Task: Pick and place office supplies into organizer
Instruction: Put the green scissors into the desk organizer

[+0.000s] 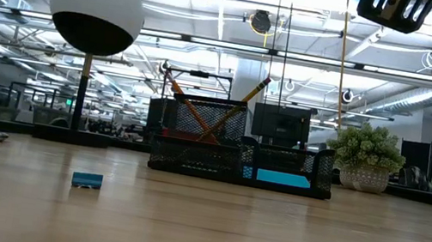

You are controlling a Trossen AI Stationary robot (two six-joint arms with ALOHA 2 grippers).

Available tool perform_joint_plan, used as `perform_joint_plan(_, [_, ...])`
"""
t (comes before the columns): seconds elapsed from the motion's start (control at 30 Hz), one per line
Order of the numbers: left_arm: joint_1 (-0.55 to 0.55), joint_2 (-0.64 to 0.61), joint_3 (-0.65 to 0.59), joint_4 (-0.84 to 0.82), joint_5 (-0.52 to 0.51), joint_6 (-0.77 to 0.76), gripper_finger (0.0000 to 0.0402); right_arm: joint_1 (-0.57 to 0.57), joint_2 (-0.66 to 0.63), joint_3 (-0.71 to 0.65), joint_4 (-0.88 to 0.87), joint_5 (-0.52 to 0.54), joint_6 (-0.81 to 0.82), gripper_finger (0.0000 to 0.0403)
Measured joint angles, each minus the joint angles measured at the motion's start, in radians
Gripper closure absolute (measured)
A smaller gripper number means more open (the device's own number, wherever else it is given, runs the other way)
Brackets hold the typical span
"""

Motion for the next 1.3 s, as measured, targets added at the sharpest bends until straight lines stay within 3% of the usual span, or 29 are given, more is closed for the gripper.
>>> perform_joint_plan(0.17, [0.045, 0.000, 0.000, 0.115, 0.043, -0.061, 0.0381, 0.000, 0.000, 0.000, 0.000, 0.000, 0.000, 0.0298])
perform_joint_plan(0.3, [0.076, 0.000, 0.000, 0.178, 0.057, -0.090, 0.0395, 0.000, 0.000, 0.000, 0.000, 0.000, 0.000, 0.0298])
perform_joint_plan(0.73, [0.120, 0.000, 0.000, 0.271, 0.089, -0.314, 0.0397, 0.000, 0.000, 0.000, 0.000, 0.000, 0.000, 0.0298])
perform_joint_plan(1.3, [0.139, 0.000, 0.000, 0.240, 0.146, -0.559, 0.0398, 0.000, 0.000, 0.000, 0.000, 0.000, 0.000, 0.0298])
